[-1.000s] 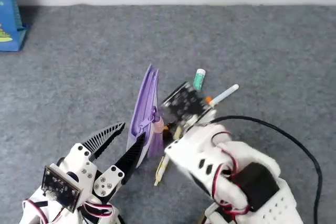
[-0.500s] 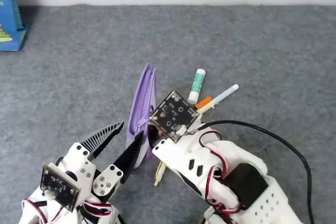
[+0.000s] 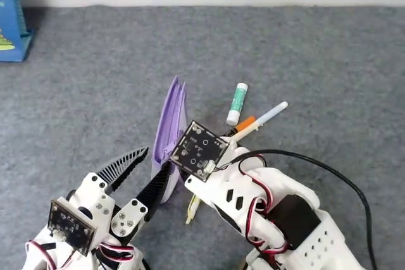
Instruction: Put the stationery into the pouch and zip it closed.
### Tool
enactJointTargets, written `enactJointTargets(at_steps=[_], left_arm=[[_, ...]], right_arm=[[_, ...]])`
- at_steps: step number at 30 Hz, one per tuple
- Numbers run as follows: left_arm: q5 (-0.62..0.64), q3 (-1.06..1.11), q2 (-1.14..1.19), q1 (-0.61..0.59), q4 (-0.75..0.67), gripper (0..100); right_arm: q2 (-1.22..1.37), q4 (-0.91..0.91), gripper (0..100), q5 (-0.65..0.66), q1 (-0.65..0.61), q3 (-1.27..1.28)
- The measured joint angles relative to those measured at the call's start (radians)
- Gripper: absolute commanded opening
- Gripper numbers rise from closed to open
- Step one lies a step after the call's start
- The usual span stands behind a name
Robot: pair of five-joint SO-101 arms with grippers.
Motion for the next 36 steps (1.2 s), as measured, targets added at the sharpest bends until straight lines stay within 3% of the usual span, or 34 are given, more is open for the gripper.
enactJointTargets(at_steps=[13,16,20,25,36], left_arm=[[0.000,0.000,0.000,0.002,0.000,14],[-0.055,0.000,0.000,0.003,0.000,15],[-0.118,-0.028,0.000,0.074,0.031,24],[-0.071,-0.071,0.002,0.157,0.115,32],[-0.041,-0.071,0.002,0.169,0.172,34]], right_arm=[[-0.302,0.167,0.9,0.186,0.137,0.002],[-0.377,0.206,0.9,0.204,0.155,0.002],[-0.416,0.241,0.9,0.213,0.172,0.005],[-0.422,0.242,0.9,0.213,0.175,0.006],[-0.423,0.242,0.9,0.198,0.173,0.006]])
